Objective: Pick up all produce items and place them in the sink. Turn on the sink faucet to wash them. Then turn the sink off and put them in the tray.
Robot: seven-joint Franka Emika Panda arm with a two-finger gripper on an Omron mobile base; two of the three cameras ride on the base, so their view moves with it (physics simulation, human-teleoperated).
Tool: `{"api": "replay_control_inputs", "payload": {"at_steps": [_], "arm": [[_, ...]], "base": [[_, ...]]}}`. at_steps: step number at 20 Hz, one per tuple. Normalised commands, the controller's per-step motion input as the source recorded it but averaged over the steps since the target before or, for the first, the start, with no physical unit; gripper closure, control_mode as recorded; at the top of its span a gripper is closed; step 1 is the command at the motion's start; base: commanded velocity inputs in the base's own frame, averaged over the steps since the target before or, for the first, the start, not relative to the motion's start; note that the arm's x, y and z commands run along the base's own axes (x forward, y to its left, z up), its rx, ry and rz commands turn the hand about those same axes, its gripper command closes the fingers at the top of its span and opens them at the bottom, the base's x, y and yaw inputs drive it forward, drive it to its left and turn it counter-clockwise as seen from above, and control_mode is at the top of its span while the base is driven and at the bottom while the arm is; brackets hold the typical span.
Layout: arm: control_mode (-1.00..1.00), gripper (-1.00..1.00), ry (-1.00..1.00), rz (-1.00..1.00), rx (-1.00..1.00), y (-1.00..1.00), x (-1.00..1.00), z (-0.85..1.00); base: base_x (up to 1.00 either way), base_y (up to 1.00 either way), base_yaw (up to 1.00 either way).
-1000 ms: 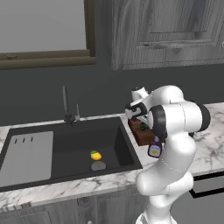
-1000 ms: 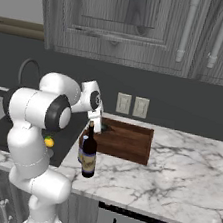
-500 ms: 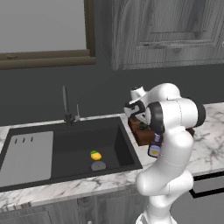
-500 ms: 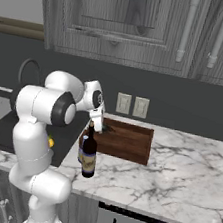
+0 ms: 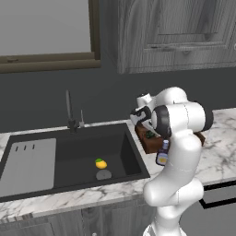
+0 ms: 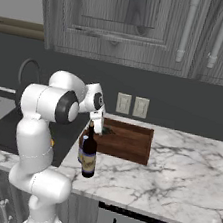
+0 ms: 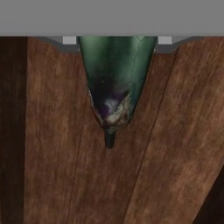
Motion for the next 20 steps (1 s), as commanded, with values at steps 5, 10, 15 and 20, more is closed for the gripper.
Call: {"api": "replay_control_inputs", "payload": {"at_steps": [5, 10, 15, 20], "arm": [[-1.00, 1.00, 0.00, 0.00, 0.00, 0.00, 0.04, -0.11], [-1.00, 1.00, 0.00, 0.00, 0.00, 0.00, 0.12, -0.11], [-1.00, -1.00, 0.00, 0.00, 0.00, 0.00, 0.14, -0.05], [-1.00, -1.00, -0.01, 0.00, 0.00, 0.01, 0.03, 0.00]], "base": [[0.00, 0.00, 0.00], [0.00, 0.00, 0.00], [0.00, 0.00, 0.00], [0.00, 0.00, 0.00]]}}
